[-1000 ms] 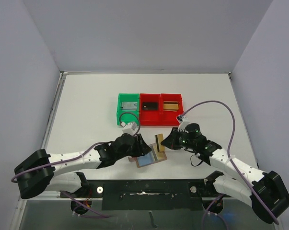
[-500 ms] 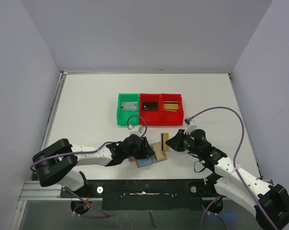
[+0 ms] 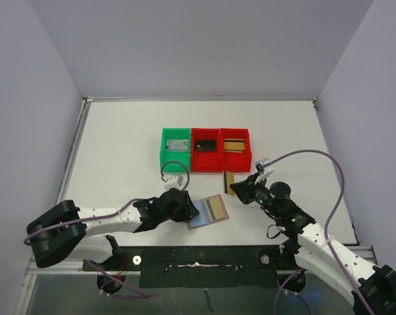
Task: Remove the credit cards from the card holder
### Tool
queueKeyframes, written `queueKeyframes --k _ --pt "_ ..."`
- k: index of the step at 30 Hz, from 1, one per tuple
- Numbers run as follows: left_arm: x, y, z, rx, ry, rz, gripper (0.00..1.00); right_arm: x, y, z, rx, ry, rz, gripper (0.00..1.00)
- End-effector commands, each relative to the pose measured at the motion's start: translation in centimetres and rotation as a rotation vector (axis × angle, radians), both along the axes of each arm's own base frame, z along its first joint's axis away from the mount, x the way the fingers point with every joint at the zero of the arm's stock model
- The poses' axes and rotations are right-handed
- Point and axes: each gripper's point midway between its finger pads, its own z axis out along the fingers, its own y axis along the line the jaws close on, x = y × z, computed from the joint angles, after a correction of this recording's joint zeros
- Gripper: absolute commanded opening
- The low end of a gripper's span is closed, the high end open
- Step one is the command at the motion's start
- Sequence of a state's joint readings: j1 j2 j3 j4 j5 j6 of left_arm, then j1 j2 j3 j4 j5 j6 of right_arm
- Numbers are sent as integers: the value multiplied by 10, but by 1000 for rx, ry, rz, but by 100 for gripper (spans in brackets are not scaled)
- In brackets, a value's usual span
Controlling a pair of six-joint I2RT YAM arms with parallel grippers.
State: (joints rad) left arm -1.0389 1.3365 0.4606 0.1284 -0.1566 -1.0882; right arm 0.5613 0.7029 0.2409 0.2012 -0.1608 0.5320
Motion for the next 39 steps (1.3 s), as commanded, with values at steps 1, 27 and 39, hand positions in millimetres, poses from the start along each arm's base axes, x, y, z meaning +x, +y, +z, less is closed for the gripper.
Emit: queueKeyframes --k 1,27,39 --pt "8 12 23 17 -68 20 32 27 -20 44 -174 -286 -56 0" --pt "78 165 155 370 -187 139 72 129 -90 127 -333 -566 -95 0" --pt "94 183 144 305 -327 216 77 162 -64 67 -1001 -560 190 0"
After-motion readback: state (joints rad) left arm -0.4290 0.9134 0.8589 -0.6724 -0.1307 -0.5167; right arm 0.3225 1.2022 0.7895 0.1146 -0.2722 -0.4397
